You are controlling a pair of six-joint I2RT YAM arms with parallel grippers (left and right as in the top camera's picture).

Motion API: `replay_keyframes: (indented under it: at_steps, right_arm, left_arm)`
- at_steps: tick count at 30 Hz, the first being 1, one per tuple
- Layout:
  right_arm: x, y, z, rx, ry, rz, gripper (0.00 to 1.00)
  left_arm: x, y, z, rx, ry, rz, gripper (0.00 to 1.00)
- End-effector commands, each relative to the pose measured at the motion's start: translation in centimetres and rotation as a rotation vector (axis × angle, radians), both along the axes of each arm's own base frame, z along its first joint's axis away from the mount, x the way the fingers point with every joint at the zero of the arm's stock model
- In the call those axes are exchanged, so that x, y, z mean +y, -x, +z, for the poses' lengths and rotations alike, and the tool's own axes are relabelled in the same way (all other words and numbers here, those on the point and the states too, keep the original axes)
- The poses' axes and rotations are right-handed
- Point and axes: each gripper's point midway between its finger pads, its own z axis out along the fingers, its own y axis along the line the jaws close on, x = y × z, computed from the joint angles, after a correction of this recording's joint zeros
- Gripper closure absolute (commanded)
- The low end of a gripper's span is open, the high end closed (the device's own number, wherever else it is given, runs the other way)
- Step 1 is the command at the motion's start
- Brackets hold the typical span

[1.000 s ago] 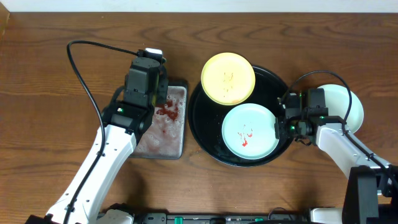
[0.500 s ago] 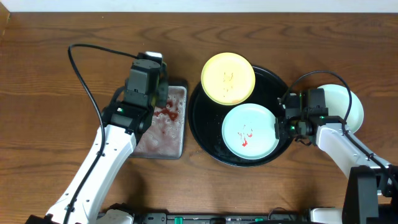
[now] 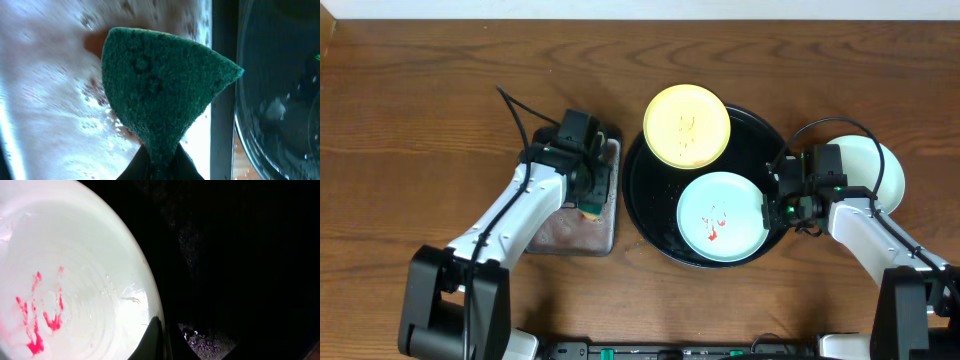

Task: Clean dirty plates on tray and stack at the side
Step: 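Scrub the pale green plate held by the right gripper with the left-held sponge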

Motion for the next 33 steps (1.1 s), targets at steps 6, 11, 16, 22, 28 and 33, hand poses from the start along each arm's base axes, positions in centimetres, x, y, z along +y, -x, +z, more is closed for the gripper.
replay_keyframes:
  at_steps: [6,11,16,22,28,33]
  right_arm:
    - [0.6,0.5,-0.3,0.016,-0.013,0.015,0.99]
    - [0.6,0.5,-0.3,0.022,-0.017,0.000,0.99]
    - [0.7,0.6,-0.3,0.029,-0.024,-0.001,0.99]
    - [0.7,0.7,-0.3,0.040,-0.030,-0.024,0.99]
    - [0.7,0.8,-0.3,0.055,-0.039,-0.063,0.99]
    - [0.7,1.0,-0.4,0.064,-0.039,-0.064,0.99]
  left_arm:
    - [-2.5,-1.3,5.2,-0.031,0.105,-0.070,0.93]
    - [-7.1,-1.6,6.3,-0.056,0.268,-0.115,0.93]
    - [-12.0,-1.4,6.1,-0.074,0.333,-0.115,0.93]
    - [-18.8,0.3,4.6,-0.064,0.397,-0.174,0.93]
    - [-25.3,3.6,1.2,-0.009,0.439,-0.231,0.92]
    - [-26.4,4.6,-1.4,-0.005,0.390,-0.259,0.92]
